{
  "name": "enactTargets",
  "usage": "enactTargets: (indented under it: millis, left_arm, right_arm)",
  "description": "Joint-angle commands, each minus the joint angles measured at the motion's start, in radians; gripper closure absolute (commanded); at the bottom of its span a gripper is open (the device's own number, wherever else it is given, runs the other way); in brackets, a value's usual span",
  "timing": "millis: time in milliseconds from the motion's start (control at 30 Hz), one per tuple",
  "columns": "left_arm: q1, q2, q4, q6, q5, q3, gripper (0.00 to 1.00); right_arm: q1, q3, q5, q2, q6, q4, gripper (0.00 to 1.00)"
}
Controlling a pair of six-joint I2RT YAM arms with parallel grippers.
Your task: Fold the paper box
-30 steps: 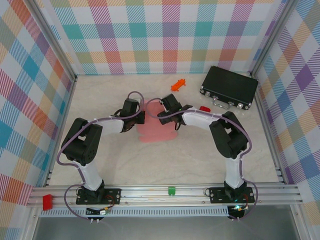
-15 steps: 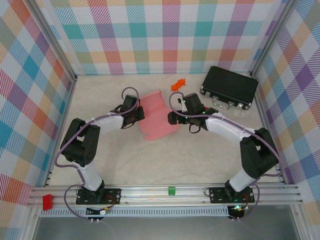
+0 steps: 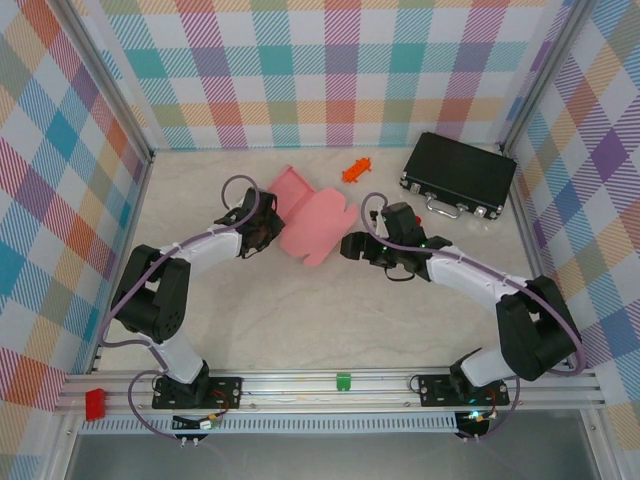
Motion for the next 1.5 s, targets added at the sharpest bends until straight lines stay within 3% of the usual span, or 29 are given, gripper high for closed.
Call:
enactTargets:
  millis: [0, 133, 500, 1000, 1333, 1467]
  left_arm:
    - [-0.013, -0.033, 0.029, -0.15, 0.025, -0.028, 1.0]
    - [-0.013, -0.037, 0.061, -0.211, 0.048, -0.061, 1.0]
    - [-0.01, -0.053, 0.123, -0.314, 0.099, -0.137, 1.0]
    - [-0.007, -0.063, 0.156, -0.356, 0.13, -0.164, 1.0]
    - [-0.006, -0.04, 0.187, -0.377, 0.156, -0.17, 1.0]
    - [-0.005, -0.031, 0.201, -0.382, 0.168, -0.171, 0.87]
  right_arm:
    - [-0.019, -0.032, -0.089, 0.027, 0.107, 0.151, 0.26]
    - [-0.025, -0.04, -0.138, 0.065, 0.136, 0.26, 0.3]
    - [-0.028, 0.041, -0.157, 0.194, 0.147, 0.276, 0.4]
    - [-0.027, 0.128, -0.234, 0.325, 0.168, 0.323, 0.67]
    - [-0.017, 0.184, -0.205, 0.316, 0.137, 0.198, 0.9]
    - [-0.013, 0.199, -0.187, 0.31, 0.132, 0.151, 0.94]
